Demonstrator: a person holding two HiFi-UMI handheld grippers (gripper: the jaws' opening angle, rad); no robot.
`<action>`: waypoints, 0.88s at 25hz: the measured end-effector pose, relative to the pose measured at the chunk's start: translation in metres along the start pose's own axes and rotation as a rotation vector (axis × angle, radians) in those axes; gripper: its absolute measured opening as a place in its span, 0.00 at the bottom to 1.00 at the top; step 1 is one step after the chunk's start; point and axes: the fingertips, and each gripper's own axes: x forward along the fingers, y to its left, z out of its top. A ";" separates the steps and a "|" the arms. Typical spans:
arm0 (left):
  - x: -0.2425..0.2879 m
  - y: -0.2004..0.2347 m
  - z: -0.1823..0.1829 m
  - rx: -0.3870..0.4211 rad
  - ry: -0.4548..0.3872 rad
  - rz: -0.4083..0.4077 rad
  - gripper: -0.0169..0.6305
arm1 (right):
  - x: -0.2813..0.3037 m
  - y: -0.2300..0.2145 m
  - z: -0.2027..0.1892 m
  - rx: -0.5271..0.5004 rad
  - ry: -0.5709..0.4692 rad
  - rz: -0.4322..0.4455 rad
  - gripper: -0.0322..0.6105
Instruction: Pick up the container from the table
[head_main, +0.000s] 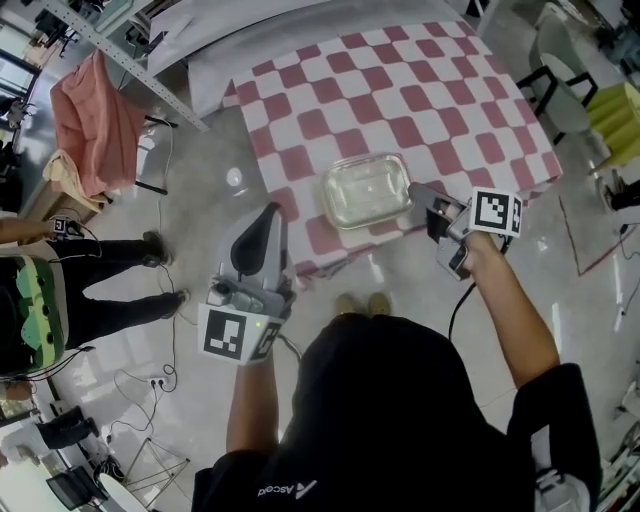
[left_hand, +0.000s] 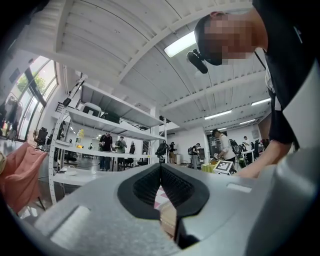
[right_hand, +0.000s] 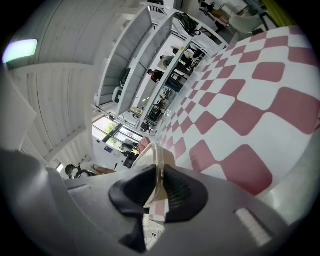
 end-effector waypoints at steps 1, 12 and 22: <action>-0.001 -0.001 0.001 0.002 -0.002 -0.001 0.04 | -0.004 0.007 0.001 0.006 -0.018 0.014 0.13; -0.011 -0.019 0.007 0.004 -0.001 -0.014 0.04 | -0.057 0.055 0.002 0.046 -0.150 0.059 0.13; -0.018 -0.027 0.010 -0.002 -0.008 -0.024 0.04 | -0.060 0.068 -0.014 -0.022 -0.117 0.064 0.13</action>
